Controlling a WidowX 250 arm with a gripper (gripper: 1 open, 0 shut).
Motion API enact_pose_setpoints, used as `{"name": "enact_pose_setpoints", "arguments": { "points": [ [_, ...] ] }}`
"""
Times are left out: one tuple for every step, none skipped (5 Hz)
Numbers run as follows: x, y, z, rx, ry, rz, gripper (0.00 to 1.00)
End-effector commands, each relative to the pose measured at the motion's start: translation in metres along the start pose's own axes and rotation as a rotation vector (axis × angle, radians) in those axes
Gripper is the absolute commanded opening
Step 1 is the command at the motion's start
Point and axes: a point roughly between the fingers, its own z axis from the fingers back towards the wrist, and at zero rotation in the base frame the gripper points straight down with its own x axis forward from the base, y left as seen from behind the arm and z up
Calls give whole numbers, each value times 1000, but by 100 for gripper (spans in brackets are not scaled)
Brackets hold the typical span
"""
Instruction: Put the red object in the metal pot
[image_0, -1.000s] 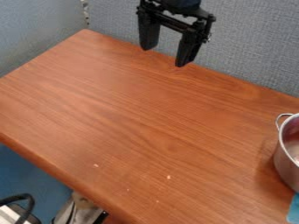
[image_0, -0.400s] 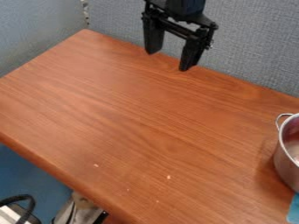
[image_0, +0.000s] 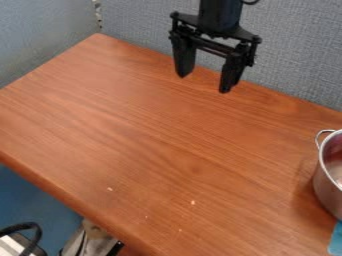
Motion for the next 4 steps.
{"name": "enact_pose_setpoints", "arguments": {
  "points": [
    [3,2,6,-12,-44,6,100],
    [6,5,2,-21,-55,13,100],
    [-5,3,2,-45,-52,-80,100],
    [-15,2,2,-69,-53,-169,100]
  ]
}}
